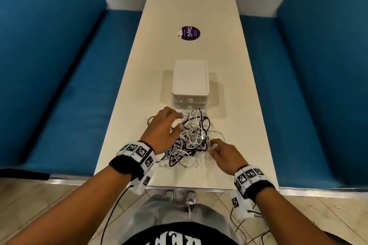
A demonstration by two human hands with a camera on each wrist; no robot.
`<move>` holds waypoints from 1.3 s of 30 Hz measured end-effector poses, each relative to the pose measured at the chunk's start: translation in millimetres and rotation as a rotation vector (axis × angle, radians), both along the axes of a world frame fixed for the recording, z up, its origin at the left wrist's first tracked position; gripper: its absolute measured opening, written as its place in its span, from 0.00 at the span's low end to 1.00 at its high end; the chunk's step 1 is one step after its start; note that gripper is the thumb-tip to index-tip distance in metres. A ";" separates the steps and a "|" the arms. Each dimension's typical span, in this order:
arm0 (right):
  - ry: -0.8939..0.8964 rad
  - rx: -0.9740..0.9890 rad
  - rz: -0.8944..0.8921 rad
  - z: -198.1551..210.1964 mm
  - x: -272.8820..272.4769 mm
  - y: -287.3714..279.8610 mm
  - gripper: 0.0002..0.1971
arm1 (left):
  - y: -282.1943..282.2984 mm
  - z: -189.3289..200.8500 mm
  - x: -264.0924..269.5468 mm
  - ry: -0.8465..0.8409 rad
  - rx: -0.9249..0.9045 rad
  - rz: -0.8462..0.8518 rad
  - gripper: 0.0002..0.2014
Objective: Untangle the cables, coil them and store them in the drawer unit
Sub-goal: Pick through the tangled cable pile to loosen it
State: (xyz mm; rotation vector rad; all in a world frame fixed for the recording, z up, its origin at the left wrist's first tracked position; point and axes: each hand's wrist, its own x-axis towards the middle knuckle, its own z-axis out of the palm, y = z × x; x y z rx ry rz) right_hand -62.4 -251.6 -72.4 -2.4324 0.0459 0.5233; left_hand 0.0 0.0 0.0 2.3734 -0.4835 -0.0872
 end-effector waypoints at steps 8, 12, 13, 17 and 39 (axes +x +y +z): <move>0.023 -0.021 -0.060 3.1 4.4 -0.1 0.10 | -44.5 -12.9 1.6 -0.092 0.211 -0.347 0.19; 0.034 -0.050 -0.053 -0.3 8.1 -2.3 0.06 | -37.4 -33.3 2.8 -0.097 0.413 -0.389 0.18; 0.043 -0.049 -0.056 -0.7 8.9 -3.7 0.04 | -33.3 -36.9 3.2 -0.082 0.408 -0.356 0.18; 0.091 -0.059 -0.070 0.1 10.0 -8.3 0.03 | -22.0 -42.5 7.2 -0.015 0.342 -0.249 0.13; 0.162 0.134 0.112 29.6 50.2 16.9 0.03 | -24.0 -54.0 -0.3 -0.190 0.425 -0.245 0.10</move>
